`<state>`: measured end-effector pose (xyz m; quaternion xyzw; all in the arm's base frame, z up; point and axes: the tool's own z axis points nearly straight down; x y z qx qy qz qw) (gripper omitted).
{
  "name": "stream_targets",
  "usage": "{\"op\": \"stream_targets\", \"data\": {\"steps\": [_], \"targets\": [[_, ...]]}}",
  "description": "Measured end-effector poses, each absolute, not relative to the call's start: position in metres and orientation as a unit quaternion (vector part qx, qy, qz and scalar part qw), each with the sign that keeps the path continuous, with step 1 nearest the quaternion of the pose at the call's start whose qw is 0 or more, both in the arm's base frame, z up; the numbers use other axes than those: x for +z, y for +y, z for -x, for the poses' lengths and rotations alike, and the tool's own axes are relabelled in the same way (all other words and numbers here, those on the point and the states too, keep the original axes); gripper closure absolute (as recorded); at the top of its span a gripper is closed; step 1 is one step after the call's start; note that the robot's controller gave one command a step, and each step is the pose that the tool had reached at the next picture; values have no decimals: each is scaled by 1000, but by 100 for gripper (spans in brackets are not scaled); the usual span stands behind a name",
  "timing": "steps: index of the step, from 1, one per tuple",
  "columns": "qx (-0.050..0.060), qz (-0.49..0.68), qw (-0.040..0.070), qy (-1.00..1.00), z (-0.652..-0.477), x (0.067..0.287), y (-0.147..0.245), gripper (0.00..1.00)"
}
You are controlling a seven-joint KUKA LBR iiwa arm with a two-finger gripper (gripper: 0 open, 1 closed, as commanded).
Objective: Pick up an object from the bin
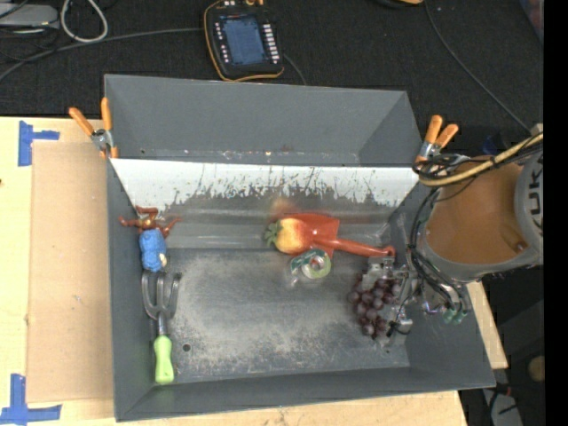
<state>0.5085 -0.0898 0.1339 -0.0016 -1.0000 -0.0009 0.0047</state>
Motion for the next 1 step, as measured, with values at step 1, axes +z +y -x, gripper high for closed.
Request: {"op": "stream_targets", "data": {"steps": [1], "targets": [[0, -1, 1, -1000, -511, 138, -89, 0]]}}
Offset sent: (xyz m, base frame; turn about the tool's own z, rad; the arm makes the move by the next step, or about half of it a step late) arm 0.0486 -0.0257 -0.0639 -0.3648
